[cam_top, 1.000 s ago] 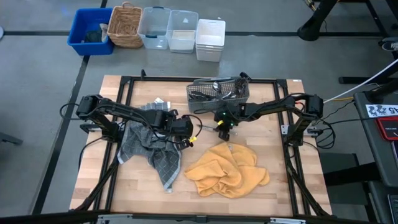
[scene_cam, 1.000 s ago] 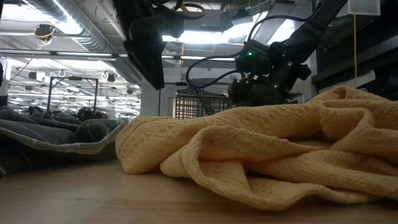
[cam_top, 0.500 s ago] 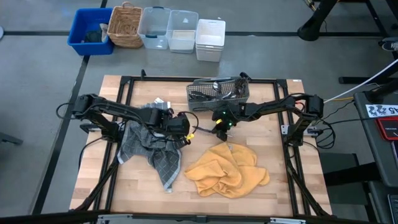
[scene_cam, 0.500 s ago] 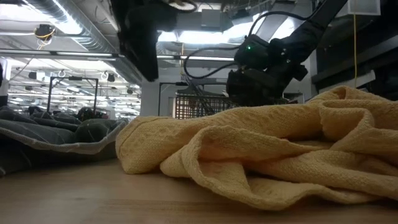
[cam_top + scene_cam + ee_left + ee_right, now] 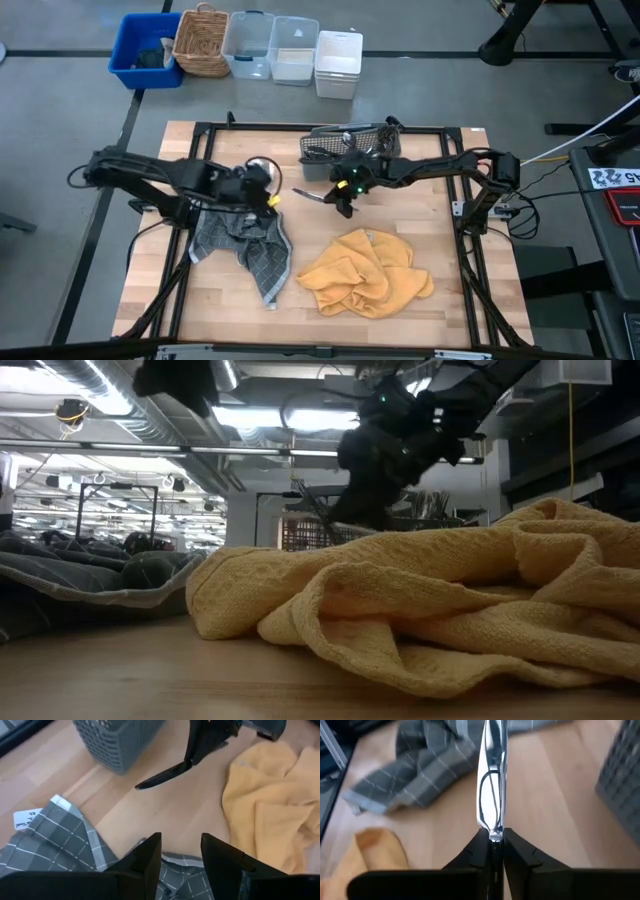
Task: Sort silverware
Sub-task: Put the silver knife into the gray utensil holder
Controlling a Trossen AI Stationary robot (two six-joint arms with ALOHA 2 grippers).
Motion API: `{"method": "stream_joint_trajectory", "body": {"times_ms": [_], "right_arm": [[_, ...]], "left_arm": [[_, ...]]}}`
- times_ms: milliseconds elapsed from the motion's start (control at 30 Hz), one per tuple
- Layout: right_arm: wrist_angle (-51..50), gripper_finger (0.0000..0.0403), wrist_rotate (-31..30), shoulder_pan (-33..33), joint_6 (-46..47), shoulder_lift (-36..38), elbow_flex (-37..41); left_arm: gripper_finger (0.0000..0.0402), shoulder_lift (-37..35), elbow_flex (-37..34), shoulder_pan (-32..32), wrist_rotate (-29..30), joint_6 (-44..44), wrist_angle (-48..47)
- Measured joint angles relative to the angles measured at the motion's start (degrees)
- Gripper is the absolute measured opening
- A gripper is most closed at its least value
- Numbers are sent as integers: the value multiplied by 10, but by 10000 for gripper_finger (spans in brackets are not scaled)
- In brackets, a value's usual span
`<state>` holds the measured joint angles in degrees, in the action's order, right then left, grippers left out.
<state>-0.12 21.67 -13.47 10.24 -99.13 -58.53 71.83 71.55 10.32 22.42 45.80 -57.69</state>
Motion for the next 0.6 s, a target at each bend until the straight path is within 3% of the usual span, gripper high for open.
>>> {"method": "stream_joint_trajectory", "body": {"times_ms": [367,600], "right_arm": [[-5,42,0,0,-5,0,-91],[-62,42,-1,-5,-73,0,-167]], "left_arm": [[127,-46,0,11,29,15,-5],[127,-46,0,11,38,-8,-4]]}}
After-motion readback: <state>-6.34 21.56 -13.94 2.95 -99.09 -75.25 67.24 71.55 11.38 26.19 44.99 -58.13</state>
